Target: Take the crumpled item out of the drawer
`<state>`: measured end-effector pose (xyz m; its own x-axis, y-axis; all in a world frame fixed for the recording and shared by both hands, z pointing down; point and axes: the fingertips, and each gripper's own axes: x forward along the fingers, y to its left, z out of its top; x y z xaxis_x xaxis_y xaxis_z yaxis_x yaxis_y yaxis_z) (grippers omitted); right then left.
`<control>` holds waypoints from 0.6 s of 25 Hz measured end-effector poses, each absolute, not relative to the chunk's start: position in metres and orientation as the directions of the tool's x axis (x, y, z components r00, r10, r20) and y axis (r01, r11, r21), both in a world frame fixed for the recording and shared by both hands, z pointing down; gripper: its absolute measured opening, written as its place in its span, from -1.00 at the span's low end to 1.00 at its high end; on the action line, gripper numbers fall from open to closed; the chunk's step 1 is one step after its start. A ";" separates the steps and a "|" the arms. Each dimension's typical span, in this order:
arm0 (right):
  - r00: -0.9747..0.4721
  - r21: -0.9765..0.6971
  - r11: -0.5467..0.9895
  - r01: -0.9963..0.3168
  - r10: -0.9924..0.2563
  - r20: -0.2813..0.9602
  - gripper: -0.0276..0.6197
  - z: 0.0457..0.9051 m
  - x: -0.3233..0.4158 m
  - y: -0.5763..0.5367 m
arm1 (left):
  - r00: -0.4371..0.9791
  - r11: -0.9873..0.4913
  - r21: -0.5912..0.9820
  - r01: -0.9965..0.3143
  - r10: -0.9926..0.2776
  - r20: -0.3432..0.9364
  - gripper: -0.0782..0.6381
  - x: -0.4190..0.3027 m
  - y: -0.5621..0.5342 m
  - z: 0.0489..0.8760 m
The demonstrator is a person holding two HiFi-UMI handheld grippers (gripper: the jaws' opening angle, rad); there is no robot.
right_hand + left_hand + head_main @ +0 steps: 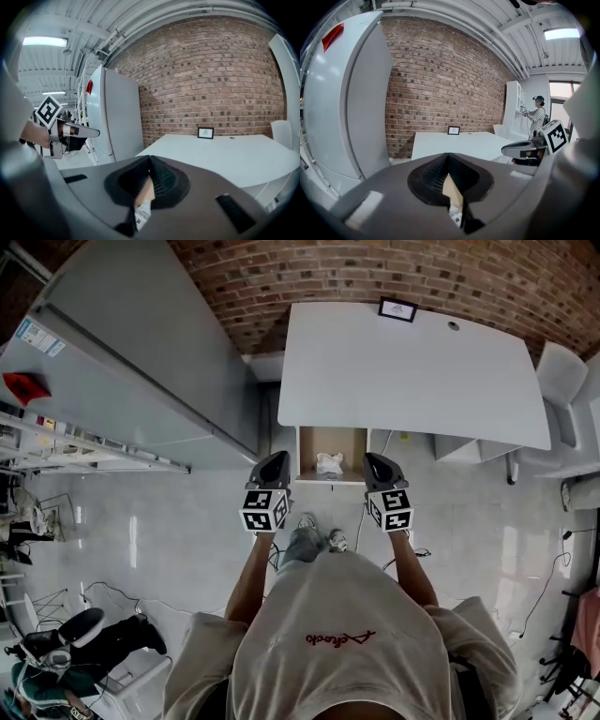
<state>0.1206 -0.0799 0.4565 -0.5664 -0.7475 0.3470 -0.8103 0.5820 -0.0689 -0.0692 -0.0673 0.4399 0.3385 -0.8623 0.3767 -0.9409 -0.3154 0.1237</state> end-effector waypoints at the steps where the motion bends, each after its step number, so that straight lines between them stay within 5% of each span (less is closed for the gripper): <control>1: -0.567 -0.069 0.584 -0.809 -0.745 0.350 -0.88 0.457 0.118 -0.081 | 0.338 -0.313 0.127 -0.941 -0.861 0.380 -0.76 -0.072 -0.069 0.443; 15: -0.528 -0.037 0.568 -0.822 -0.738 0.419 -0.88 0.480 0.069 -0.111 | 0.397 -0.347 0.194 -0.917 -0.829 0.393 -0.76 -0.115 -0.107 0.477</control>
<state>0.0692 -0.1108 0.4797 -0.5285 -0.7384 0.4188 -0.8224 0.5677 -0.0370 -0.1154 -0.1066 0.4766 0.3971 -0.8292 0.3934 -0.9175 -0.3474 0.1938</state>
